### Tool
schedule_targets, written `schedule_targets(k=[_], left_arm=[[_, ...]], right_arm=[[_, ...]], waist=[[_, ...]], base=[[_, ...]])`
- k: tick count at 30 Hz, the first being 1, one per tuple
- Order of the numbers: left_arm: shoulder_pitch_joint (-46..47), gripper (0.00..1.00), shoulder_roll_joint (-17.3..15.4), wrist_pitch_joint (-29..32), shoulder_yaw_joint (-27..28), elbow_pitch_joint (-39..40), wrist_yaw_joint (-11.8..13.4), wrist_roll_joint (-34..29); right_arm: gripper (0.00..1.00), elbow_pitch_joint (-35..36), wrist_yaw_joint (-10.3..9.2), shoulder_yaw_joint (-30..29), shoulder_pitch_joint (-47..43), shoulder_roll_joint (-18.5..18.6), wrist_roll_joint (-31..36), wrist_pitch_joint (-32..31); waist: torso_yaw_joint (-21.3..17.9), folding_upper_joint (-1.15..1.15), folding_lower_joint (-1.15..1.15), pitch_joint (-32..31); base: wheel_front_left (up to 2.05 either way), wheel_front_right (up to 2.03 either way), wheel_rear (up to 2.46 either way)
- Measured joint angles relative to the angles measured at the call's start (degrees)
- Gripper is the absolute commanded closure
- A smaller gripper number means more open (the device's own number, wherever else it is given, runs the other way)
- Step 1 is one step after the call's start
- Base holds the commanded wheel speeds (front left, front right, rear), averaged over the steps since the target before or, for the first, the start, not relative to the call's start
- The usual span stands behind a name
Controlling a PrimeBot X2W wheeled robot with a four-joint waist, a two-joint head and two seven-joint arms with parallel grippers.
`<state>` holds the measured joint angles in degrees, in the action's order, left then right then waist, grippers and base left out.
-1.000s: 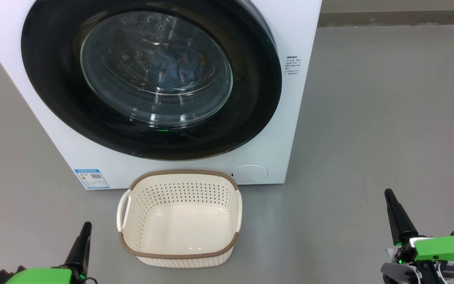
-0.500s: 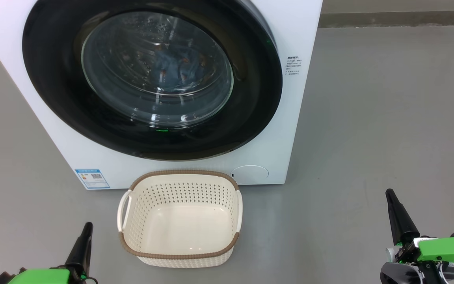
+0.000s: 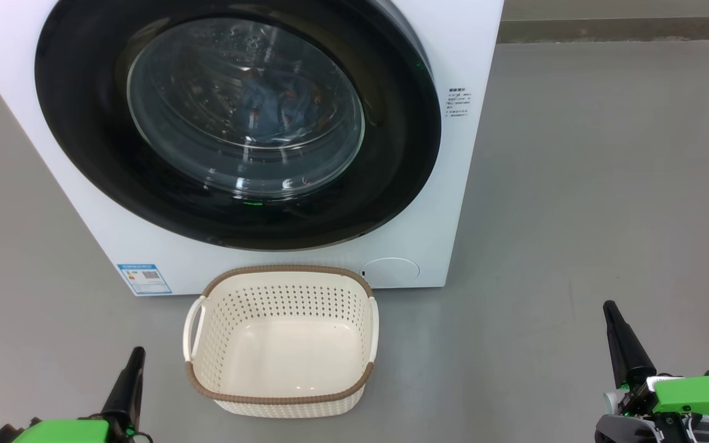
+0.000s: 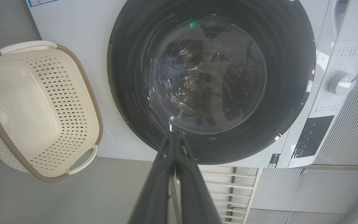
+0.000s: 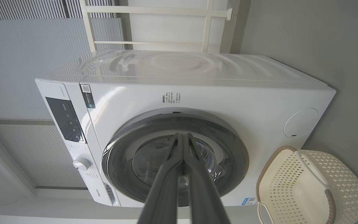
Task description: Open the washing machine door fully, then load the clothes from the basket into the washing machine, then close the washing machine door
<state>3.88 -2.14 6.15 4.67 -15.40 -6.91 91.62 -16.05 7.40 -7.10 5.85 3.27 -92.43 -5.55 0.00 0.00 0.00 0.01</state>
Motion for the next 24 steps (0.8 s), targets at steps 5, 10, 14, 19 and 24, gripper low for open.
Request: schedule_targets(k=[5,10,14,19,24], left_arm=[[0.00,1.00,0.00,0.00,0.00,-0.02,0.00,0.00],[0.00,1.00,0.00,0.00,0.00,-0.02,0.00,0.00],[0.00,1.00,0.00,0.00,0.00,-0.03,0.00,0.00],[0.00,1.00,0.00,0.00,0.00,-0.03,0.00,0.00],[0.00,1.00,0.00,0.00,0.01,-0.03,0.00,0.00]], right_arm=[[1.00,0.00,0.00,-0.01,0.00,-0.01,0.00,0.00],[1.00,0.00,0.00,-0.04,0.00,-0.03,0.00,-0.01],[1.00,0.00,0.00,-0.07,0.00,-0.05,0.00,-0.25],[1.00,0.00,0.00,-0.09,0.00,-0.07,0.00,-0.25],[1.00,0.00,0.00,-0.10,0.00,-0.07,0.00,-0.25]], waist=[[0.00,0.00,0.00,0.00],[0.00,0.00,0.00,0.00],[0.00,0.00,0.00,0.00],[0.00,0.00,0.00,0.00],[0.00,0.00,0.00,0.00]], base=[[0.00,0.00,0.00],[0.00,0.00,0.00],[0.00,0.00,0.00],[0.00,0.00,0.00],[0.00,0.00,0.00]])
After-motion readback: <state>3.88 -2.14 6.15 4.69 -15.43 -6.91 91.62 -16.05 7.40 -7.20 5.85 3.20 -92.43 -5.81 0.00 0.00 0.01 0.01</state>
